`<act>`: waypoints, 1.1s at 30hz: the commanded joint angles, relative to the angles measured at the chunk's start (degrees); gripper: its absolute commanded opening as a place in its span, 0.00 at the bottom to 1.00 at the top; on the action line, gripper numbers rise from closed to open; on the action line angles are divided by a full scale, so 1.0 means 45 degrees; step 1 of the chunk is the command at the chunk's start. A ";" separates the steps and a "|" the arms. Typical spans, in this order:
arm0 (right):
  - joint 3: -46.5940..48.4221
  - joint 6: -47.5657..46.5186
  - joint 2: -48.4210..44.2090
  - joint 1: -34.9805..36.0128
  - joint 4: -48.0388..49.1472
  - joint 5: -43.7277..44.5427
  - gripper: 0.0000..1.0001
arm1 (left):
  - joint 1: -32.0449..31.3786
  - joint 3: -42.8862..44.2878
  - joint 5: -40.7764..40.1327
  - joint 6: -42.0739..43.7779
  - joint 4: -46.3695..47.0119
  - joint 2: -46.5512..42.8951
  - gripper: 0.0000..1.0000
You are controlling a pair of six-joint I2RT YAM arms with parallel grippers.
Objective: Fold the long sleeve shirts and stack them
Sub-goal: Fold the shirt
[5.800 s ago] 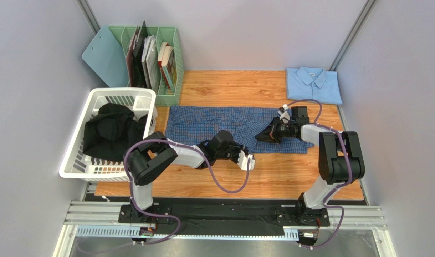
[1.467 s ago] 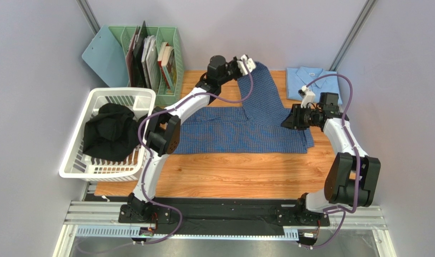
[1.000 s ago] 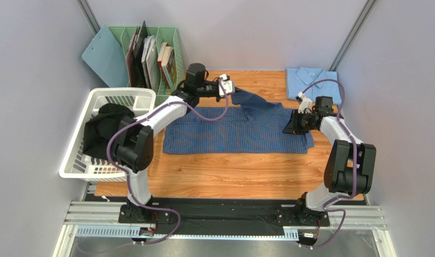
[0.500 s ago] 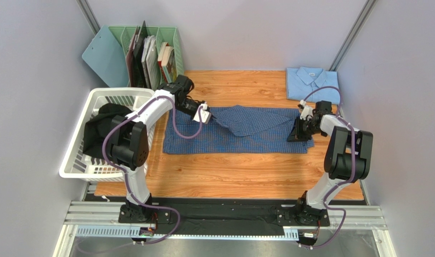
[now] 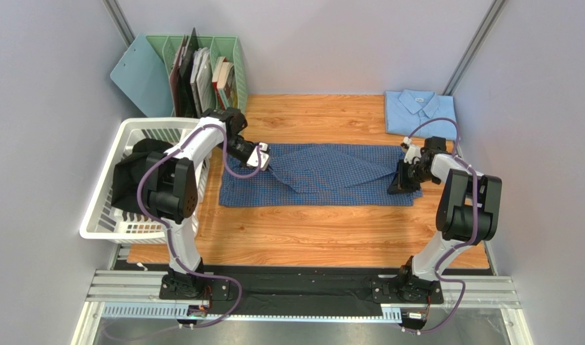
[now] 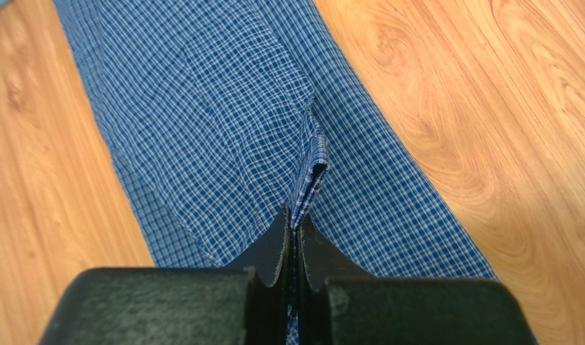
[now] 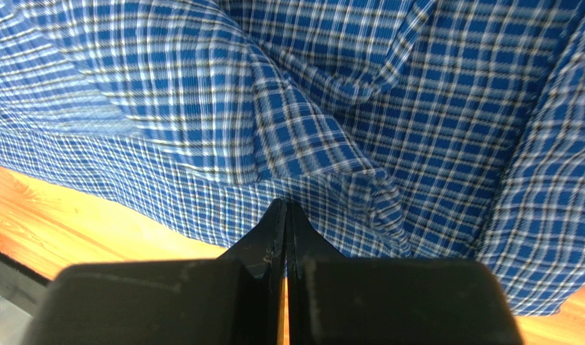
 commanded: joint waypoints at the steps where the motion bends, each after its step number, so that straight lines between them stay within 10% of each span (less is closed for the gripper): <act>1: 0.0296 -0.0424 -0.0495 -0.0057 -0.0477 -0.0054 0.00 | 0.0262 0.0143 -0.0108 0.6788 -0.0648 0.0298 0.00; 8: 0.0471 -0.1574 -0.1666 -0.0058 -0.2136 -0.0699 0.00 | 0.0418 -0.0325 -0.0753 0.5288 0.1477 0.0221 0.43; 14: 0.1291 -0.2944 -0.3112 -0.0018 -0.4189 -0.1382 0.05 | 0.1882 -0.0715 -0.0793 0.3729 0.1731 -0.0578 0.49; 22: 0.2033 -0.0310 -0.2022 0.1230 -0.1282 0.0156 0.14 | 0.1162 0.2111 -0.2603 -0.7729 0.3238 0.0335 0.43; 33: 0.2757 0.0787 0.1514 0.2247 0.0010 0.3205 0.11 | -0.0128 0.3286 -0.7157 -1.3325 0.4997 0.2639 0.53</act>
